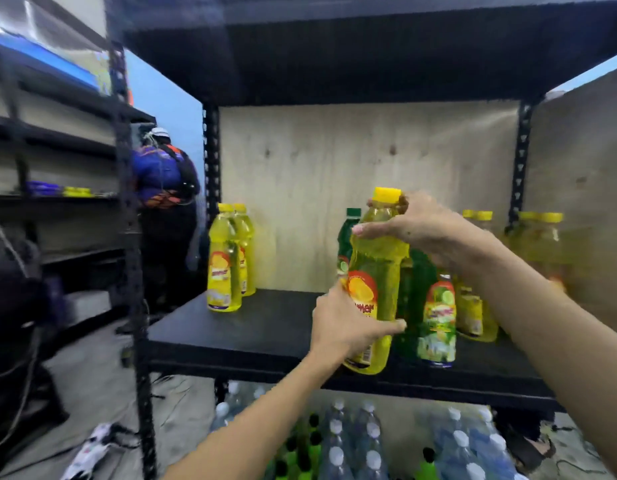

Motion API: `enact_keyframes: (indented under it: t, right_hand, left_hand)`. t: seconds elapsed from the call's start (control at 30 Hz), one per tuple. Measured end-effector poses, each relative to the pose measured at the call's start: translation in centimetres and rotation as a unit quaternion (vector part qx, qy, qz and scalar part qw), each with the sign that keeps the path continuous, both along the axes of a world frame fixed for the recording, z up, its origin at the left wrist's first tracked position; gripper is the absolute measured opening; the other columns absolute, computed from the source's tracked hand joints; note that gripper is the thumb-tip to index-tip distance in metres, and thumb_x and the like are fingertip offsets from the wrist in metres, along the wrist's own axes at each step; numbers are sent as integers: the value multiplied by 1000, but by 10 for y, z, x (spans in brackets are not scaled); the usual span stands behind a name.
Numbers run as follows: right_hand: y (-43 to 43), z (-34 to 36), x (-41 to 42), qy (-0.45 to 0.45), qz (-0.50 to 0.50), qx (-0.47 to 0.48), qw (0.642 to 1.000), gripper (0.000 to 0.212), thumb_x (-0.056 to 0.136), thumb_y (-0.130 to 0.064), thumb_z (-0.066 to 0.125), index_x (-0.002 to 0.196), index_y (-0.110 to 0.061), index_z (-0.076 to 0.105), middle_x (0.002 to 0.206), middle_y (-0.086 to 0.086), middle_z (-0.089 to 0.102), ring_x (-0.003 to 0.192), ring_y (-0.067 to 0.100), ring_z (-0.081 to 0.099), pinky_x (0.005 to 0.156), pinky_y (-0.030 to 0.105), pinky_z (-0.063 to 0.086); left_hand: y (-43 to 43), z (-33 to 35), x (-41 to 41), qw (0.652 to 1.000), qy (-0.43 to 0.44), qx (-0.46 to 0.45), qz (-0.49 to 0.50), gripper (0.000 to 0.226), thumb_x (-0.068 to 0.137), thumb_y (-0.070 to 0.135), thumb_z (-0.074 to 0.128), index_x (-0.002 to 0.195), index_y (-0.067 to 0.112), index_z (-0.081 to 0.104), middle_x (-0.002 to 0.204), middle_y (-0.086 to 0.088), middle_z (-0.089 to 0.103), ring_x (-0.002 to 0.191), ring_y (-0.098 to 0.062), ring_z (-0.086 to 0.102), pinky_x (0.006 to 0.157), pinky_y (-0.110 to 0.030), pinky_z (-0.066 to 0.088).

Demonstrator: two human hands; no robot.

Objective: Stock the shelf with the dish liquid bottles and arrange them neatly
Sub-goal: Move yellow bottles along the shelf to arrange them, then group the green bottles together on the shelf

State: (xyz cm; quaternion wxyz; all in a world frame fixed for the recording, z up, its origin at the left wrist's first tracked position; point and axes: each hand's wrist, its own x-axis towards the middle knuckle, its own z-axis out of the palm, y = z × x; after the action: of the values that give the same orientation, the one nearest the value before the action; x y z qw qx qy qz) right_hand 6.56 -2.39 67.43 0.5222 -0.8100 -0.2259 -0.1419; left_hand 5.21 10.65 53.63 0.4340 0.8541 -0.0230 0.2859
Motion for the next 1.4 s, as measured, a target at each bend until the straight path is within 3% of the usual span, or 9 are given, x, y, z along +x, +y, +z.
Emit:
enact_keyframes:
  t: [0.17, 0.27, 0.53, 0.8, 1.0, 1.1, 1.17, 1.3, 1.4]
  right_hand:
    - [118, 14, 42, 71, 114, 108, 985, 52, 53, -13, 96, 98, -12, 69, 92, 10, 73, 87, 28, 73, 84, 47, 61]
    - [182, 16, 66, 85, 156, 103, 979, 46, 58, -5, 93, 95, -16, 68, 85, 6, 73, 84, 26, 73, 74, 41, 62]
    - [305, -1, 95, 33, 197, -19, 980, 33, 72, -8, 87, 92, -10, 61, 78, 6, 64, 58, 11, 62, 47, 18, 53]
    - [336, -9, 104, 23, 177, -45, 983, 38, 70, -23, 90, 97, -11, 66, 84, 5, 69, 69, 15, 66, 62, 26, 54]
    - [333, -14, 98, 17, 165, -47, 985, 44, 73, -29, 88, 105, -7, 67, 86, 3, 69, 69, 11, 65, 63, 24, 54]
    - [323, -19, 89, 34, 176, -62, 982, 71, 66, -39, 91, 123, -7, 64, 111, 4, 72, 98, 19, 70, 87, 38, 57]
    - [301, -17, 75, 44, 173, -74, 981, 85, 66, -40, 91, 137, -10, 55, 131, 13, 65, 118, 26, 63, 96, 42, 53]
    - [207, -5, 43, 3, 139, -61, 988, 49, 79, -27, 83, 124, -13, 68, 115, 13, 74, 89, 14, 61, 76, 27, 49]
    - [125, 1, 24, -47, 77, -73, 993, 28, 84, -17, 79, 110, -11, 75, 99, 7, 78, 76, 7, 65, 64, 13, 50]
  left_hand:
    - [123, 2, 6, 997, -61, -10, 44, 106, 49, 59, 93, 137, 28, 44, 121, 16, 60, 106, -1, 58, 98, -27, 51]
    - [190, -6, 15, 994, -84, -13, 69, 106, 53, 49, 95, 144, 28, 44, 112, 16, 64, 93, 11, 61, 79, -6, 51]
    - [289, -39, 52, 977, -131, -43, 164, 75, 54, 46, 96, 115, 45, 52, 88, 23, 68, 78, 13, 65, 72, -6, 53]
    - [316, -53, 63, 979, -128, -58, 150, 84, 51, 62, 88, 125, 32, 62, 92, 16, 75, 81, 4, 71, 81, -26, 61]
    - [310, -56, 49, 981, -112, -42, 153, 78, 62, 46, 92, 131, 30, 59, 93, 15, 75, 81, 8, 69, 67, -2, 49]
    - [302, -53, 44, 982, -68, -35, 171, 115, 60, 58, 88, 155, 21, 34, 128, 2, 65, 117, -8, 62, 98, -22, 52]
    - [288, -51, 33, 973, -67, 3, 220, 124, 65, 52, 88, 160, 16, 16, 154, -6, 37, 143, -20, 37, 118, -32, 31]
    - [230, -40, 6, 932, -254, 128, 223, 77, 81, 24, 79, 149, 20, 42, 141, -7, 39, 131, -25, 40, 109, -25, 30]
    - [172, -22, 12, 947, -271, 144, 89, 44, 82, 19, 76, 123, 28, 63, 118, 7, 52, 110, -16, 56, 96, -31, 47]
